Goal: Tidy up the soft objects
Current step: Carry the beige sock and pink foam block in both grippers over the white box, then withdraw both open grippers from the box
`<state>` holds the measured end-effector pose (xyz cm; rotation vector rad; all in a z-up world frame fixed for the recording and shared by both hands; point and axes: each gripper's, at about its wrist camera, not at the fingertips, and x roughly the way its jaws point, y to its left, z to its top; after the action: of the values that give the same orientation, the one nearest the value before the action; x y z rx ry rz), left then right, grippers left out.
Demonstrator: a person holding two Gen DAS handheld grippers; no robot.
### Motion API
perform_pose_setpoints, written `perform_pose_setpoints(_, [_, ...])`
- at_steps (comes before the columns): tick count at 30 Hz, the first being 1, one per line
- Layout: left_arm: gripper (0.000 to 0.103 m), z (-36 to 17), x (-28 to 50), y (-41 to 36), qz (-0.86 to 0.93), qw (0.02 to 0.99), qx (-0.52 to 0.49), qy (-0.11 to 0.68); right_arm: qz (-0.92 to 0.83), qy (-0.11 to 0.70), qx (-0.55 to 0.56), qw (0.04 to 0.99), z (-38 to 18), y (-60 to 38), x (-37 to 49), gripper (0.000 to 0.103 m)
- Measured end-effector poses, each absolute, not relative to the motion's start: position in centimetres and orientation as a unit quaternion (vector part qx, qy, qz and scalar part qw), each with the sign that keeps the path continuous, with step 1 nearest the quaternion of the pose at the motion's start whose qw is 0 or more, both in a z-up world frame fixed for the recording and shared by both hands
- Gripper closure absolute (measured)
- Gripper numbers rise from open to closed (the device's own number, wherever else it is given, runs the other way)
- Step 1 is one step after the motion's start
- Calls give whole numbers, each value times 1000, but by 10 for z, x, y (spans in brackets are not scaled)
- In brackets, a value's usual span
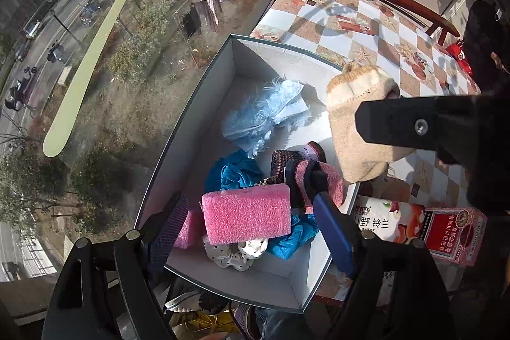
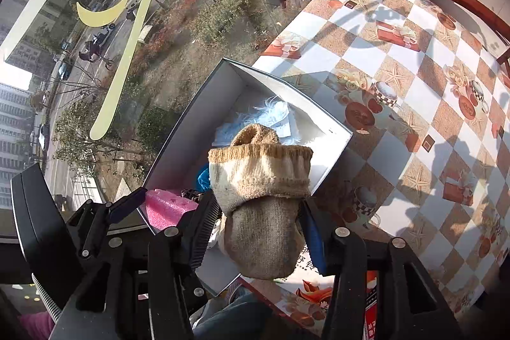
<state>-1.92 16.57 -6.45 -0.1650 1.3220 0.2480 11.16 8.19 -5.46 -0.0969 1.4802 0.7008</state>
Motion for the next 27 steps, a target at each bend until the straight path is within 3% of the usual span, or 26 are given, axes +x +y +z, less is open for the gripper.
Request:
perform_pose_setpoints(1, [19,-66,-22,171,115,780,-85,609,314,660,-44,681,-55,84,111,0])
perform_pose_setpoints(13, [19,-95,-37,189,139,762,-111,623,299,678,-72,667,-48,91,98,0])
perform_pose_setpoints(27, [19,-72,-55,198,151,765,-123,614,300,677,-89,666,-45,104,85,0])
